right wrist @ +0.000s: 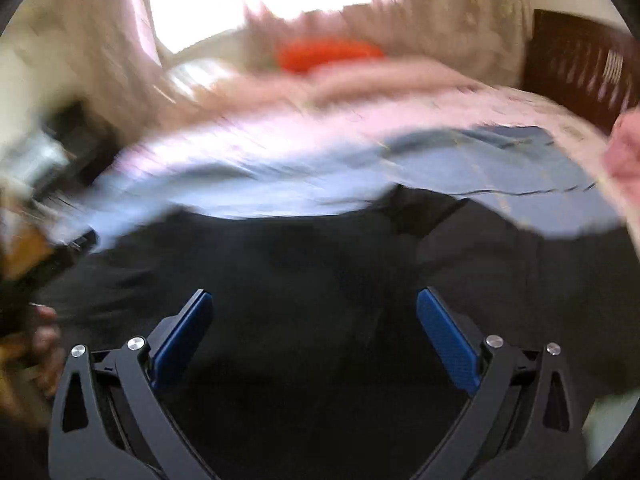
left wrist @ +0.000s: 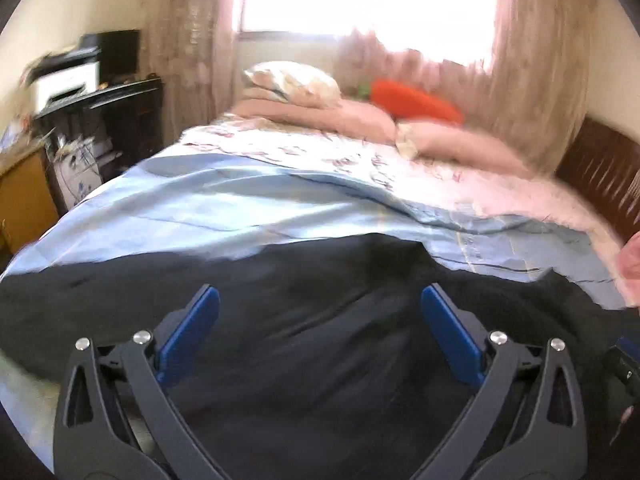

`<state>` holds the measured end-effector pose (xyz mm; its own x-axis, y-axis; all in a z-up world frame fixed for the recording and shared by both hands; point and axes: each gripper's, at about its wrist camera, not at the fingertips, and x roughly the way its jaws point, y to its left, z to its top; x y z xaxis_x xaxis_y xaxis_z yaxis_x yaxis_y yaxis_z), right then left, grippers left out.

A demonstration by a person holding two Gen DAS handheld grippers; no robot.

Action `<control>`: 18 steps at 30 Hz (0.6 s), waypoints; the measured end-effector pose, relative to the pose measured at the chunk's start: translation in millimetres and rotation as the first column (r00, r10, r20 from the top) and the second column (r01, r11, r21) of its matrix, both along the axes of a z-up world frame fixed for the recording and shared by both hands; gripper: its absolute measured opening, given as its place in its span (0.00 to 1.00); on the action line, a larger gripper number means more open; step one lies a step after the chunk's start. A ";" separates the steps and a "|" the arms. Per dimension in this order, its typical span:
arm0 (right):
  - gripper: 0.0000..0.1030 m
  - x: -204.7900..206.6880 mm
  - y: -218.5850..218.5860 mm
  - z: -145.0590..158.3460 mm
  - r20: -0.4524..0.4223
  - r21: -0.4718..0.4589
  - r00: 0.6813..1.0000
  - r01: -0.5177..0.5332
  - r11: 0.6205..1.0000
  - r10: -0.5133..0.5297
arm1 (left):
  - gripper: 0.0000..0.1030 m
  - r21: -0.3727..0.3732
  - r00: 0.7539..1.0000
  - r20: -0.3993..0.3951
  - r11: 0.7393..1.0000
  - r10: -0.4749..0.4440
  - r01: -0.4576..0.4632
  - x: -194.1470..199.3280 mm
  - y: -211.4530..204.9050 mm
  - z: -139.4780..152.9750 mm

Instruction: Fold large clothes

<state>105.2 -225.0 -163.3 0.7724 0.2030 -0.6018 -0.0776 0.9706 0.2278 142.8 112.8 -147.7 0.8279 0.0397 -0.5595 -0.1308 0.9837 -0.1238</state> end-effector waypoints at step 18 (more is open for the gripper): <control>0.99 -98.1 36.5 -14.9 -0.166 -0.263 0.974 0.106 0.959 -0.154 | 0.98 -0.430 0.916 -0.230 0.810 0.329 -0.398 -51.8 291.9 -105.0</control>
<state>7.1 -188.5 -178.2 0.6539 -0.0675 -0.7536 0.0730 0.9970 -0.0260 90.9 404.7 -252.7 0.7176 0.0328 -0.6957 -0.5172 0.6941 -0.5008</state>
